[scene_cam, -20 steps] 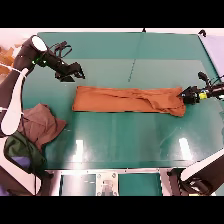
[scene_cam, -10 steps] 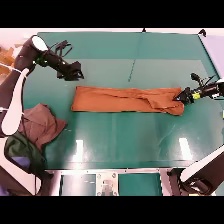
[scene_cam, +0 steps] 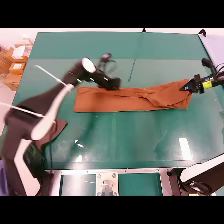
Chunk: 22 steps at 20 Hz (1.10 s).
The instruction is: Fold the shirts.
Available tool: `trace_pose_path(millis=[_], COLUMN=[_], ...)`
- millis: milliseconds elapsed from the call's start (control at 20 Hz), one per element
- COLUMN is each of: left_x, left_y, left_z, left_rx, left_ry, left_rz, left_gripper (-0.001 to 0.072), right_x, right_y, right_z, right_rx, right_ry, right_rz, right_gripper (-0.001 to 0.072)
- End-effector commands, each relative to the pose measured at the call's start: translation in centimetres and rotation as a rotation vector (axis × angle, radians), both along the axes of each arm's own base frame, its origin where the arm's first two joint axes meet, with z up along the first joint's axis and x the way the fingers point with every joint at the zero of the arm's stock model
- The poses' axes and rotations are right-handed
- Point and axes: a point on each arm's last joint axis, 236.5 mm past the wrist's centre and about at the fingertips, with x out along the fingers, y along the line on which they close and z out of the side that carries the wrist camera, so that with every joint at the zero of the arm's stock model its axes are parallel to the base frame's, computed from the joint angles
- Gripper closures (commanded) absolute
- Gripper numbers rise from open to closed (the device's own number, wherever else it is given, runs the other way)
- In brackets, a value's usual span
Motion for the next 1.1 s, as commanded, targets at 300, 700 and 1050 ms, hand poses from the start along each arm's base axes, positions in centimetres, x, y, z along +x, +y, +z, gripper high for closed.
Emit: trace_pose_path(millis=[300, 700, 1050], left_x=[-3.3, -3.1, 0.3], left_y=[-11.0, -9.5, 19.3], left_z=[-6.7, 0.2, 5.7], left_rx=[-0.196, -0.248, 0.380], left_ry=[0.134, 0.151, 0.127], left_rz=[0.077, -0.088, -0.058], left_gripper=[0.0682, 0.0680, 0.0681], right_x=[-2.6, -2.0, -1.3], right_y=[10.3, 15.1, 26.1], right_z=[13.9, 16.9, 17.1], right_rx=[0.037, 0.068, 0.146], right_ry=[-0.183, -0.255, -0.300], right_rz=[0.113, 0.154, 0.231], right_gripper=[0.0696, 0.0696, 0.0696])
